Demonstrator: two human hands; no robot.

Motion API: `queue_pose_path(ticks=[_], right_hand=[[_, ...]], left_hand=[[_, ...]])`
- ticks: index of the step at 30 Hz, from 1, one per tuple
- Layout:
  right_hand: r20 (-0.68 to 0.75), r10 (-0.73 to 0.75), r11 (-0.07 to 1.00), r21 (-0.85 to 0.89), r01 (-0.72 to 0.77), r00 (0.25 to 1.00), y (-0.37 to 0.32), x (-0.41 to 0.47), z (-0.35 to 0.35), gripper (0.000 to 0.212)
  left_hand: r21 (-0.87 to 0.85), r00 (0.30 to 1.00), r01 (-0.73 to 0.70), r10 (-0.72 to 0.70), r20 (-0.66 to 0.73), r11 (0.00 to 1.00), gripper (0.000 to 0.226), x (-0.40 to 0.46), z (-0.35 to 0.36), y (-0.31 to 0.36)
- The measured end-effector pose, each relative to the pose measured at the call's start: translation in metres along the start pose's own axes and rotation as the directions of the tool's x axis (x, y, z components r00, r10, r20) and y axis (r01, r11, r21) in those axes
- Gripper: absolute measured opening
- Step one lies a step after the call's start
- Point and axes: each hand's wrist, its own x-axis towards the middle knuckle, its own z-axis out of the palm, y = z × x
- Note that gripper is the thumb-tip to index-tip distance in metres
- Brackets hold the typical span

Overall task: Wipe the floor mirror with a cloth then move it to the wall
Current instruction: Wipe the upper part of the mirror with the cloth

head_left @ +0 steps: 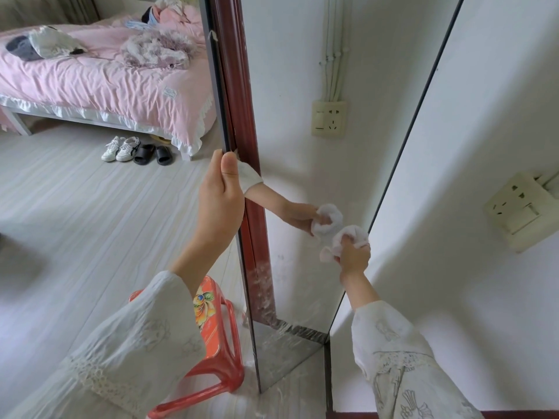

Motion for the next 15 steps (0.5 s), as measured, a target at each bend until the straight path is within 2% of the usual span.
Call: queue_pose_path(ticks=[2,4,6,8,9,11,13,15], right_hand=[[-0.035,-0.173,0.984,0.047,0.174,0.984,-0.024,-0.005,-0.001,0.006],[-0.019,-0.368,0.925,0.097,0.368,0.93,-0.055,-0.011,0.001,0.024],[0.064,-0.531,0.845,0.12,0.522,0.845,-0.083,-0.016,0.005,0.024],[0.17,-0.64,0.767,0.079,0.637,0.749,-0.097,-0.017,0.013,0.007],[0.212,-0.68,0.725,0.052,0.687,0.702,-0.097,-0.018,0.017,0.008],[0.276,-0.716,0.67,0.015,0.742,0.641,-0.08,-0.021,0.022,0.017],[0.327,-0.662,0.695,-0.068,0.716,0.674,-0.053,-0.031,0.019,0.025],[0.463,-0.513,0.721,-0.225,0.656,0.723,-0.017,-0.035,0.013,0.026]], left_hand=[[0.001,1.0,0.001,-0.001,0.001,1.0,0.036,0.001,0.0,0.0],[0.009,1.0,-0.003,0.003,0.002,1.0,0.035,0.001,-0.001,-0.001],[0.014,1.0,-0.008,0.008,0.003,1.0,0.034,0.0,0.0,-0.002],[0.012,1.0,-0.002,0.002,0.006,1.0,0.033,0.001,0.0,-0.002],[0.011,1.0,0.006,-0.006,0.009,1.0,0.033,0.001,-0.001,-0.002],[0.006,1.0,0.024,-0.024,0.015,1.0,0.033,0.002,-0.001,-0.001],[-0.002,0.999,0.033,-0.033,0.012,0.999,0.034,0.002,0.0,-0.001],[0.003,0.999,0.033,-0.033,0.005,0.999,0.034,0.001,0.0,0.0]])
